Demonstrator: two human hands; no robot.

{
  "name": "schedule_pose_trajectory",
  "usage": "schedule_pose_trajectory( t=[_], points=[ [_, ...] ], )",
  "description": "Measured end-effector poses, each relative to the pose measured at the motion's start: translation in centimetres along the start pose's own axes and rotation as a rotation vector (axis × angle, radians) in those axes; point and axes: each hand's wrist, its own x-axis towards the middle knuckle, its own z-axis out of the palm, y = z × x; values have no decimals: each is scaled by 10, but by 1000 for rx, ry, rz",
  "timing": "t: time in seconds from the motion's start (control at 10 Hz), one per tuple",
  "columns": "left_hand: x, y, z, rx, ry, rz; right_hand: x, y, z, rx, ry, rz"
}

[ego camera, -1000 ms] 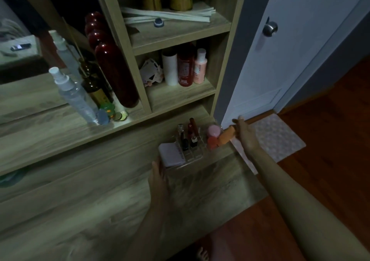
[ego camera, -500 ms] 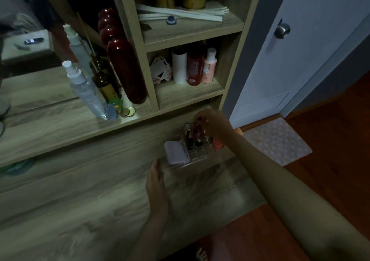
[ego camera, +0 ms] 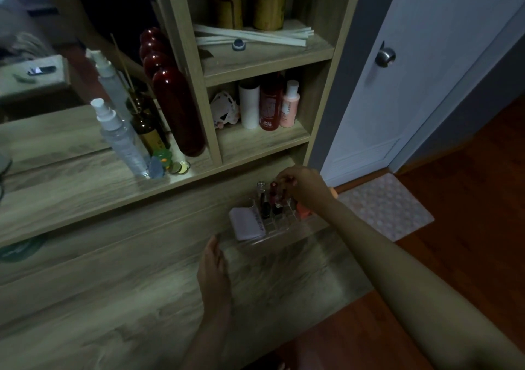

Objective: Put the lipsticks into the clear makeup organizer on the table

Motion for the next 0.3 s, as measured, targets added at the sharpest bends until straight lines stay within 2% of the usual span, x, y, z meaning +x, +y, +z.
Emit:
schedule_pose_trajectory(
  t=[0.3],
  points=[
    [-7,25,-17,78,8,57,-10,-5,-10,71,39,64]
  ],
)
